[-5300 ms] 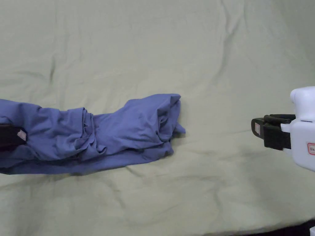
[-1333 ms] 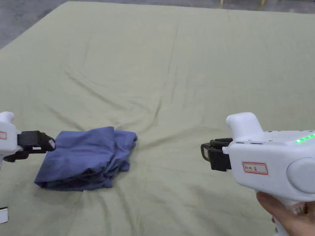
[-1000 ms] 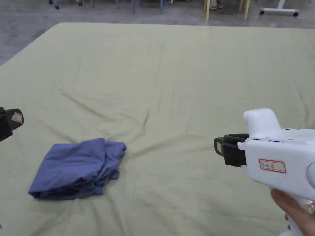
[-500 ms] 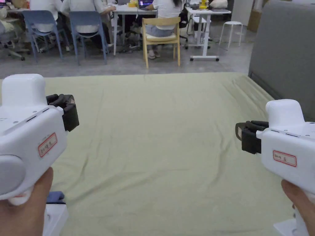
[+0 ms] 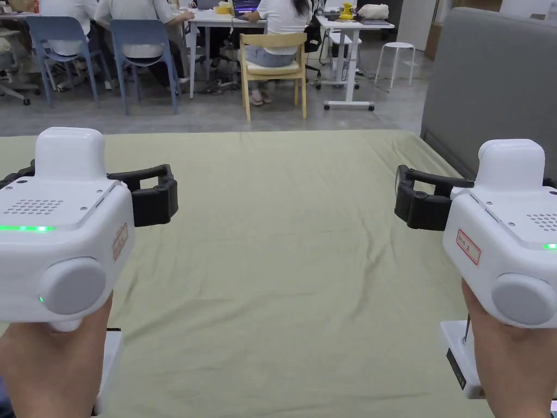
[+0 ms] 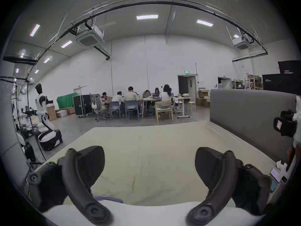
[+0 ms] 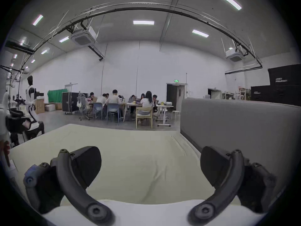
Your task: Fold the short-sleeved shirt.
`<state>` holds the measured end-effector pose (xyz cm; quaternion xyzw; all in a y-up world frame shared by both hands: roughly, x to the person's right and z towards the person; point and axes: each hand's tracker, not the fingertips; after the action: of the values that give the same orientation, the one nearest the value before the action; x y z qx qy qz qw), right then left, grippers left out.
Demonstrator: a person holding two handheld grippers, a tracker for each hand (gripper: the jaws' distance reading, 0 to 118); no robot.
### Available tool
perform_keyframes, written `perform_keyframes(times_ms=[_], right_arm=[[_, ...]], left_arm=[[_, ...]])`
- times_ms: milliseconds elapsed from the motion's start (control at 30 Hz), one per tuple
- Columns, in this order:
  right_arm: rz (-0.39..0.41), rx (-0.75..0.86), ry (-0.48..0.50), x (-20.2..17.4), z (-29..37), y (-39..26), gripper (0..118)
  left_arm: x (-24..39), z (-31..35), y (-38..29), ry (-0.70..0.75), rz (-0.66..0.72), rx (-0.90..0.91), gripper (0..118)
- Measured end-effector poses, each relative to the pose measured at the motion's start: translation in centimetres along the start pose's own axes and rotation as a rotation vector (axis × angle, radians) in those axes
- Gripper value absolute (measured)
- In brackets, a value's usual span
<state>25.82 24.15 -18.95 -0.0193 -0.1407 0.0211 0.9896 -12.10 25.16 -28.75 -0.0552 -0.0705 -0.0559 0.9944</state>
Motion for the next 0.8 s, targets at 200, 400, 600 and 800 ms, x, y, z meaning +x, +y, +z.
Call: perform_keyframes(times_ms=[200, 400, 600, 800], right_arm=[[0.004, 0.011, 0.017, -0.7, 0.2, -0.5, 118], [-0.008, 0.008, 0.024, -0.8, 0.0, -0.5, 118], [-0.007, -0.004, 0.03, -0.9, -0.2, -0.7, 118], [-0.005, -0.009, 0.044, -1.2, -0.2, -0.6, 118]], left_arm=[[-1.1, 1.1, -1.7, 0.016, 0.042, 0.027, 117], [-2.6, 1.6, -1.8, 0.049, 0.045, 0.028, 117], [-3.7, 2.1, -1.1, 0.071, 0.043, 0.052, 117], [-3.9, 2.5, -1.0, 0.078, 0.037, 0.062, 117]])
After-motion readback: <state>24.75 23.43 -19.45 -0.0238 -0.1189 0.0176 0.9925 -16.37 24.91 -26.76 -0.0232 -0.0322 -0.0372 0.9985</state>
